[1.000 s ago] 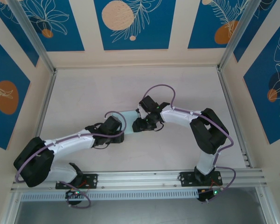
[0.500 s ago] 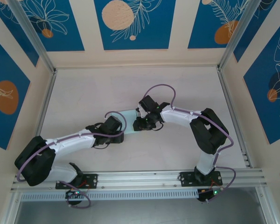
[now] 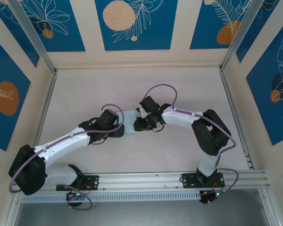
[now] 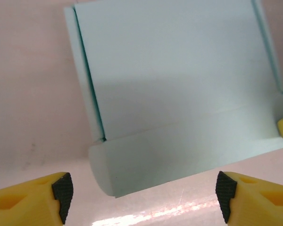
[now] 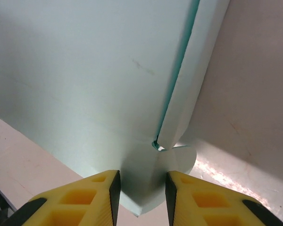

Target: Fold the paper box

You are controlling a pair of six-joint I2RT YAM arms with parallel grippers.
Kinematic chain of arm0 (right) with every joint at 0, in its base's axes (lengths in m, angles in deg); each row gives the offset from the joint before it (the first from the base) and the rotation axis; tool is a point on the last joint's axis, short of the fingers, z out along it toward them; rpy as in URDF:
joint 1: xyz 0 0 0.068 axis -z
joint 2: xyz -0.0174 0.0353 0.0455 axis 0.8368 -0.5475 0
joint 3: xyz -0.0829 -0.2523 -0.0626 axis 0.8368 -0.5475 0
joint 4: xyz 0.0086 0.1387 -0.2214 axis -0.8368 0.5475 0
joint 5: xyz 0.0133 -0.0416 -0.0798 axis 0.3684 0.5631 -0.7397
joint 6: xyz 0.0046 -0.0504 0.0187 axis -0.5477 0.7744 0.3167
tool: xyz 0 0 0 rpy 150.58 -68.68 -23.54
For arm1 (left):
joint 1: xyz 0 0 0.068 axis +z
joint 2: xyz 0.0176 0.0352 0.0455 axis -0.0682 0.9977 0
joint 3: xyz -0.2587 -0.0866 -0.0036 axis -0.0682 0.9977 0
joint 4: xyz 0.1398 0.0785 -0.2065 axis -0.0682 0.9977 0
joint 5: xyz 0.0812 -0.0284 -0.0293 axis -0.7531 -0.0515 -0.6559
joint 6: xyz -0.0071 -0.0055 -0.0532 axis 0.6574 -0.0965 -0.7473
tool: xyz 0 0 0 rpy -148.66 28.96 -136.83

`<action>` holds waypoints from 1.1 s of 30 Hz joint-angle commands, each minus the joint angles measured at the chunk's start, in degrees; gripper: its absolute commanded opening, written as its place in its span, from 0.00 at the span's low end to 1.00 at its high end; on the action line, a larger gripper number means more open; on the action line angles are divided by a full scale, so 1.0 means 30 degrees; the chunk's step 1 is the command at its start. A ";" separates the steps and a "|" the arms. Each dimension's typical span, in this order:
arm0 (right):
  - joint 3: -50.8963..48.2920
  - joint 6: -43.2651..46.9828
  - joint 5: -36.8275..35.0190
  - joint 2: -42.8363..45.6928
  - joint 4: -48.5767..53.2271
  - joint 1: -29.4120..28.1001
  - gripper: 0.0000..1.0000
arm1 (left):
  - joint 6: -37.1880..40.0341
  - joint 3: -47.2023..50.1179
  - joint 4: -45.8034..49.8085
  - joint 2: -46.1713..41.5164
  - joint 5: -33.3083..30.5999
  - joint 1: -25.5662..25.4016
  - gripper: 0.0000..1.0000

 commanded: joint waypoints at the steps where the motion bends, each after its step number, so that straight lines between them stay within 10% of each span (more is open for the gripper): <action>1: -0.0011 -0.0258 0.0740 -0.0306 -0.0329 -0.0149 0.34 | 0.1171 -0.0564 0.1502 -0.0649 -0.0272 0.0830 0.84; 14: -0.2563 0.3887 -0.5615 0.4202 -0.0833 -0.3046 0.40 | 0.5587 0.3105 -0.0678 -0.5745 0.3720 0.3311 0.77; 33: -0.4545 0.7954 -1.4278 0.1574 -0.5956 -0.6880 0.58 | 0.2819 0.6060 -0.3175 -0.5817 0.1053 0.3605 0.76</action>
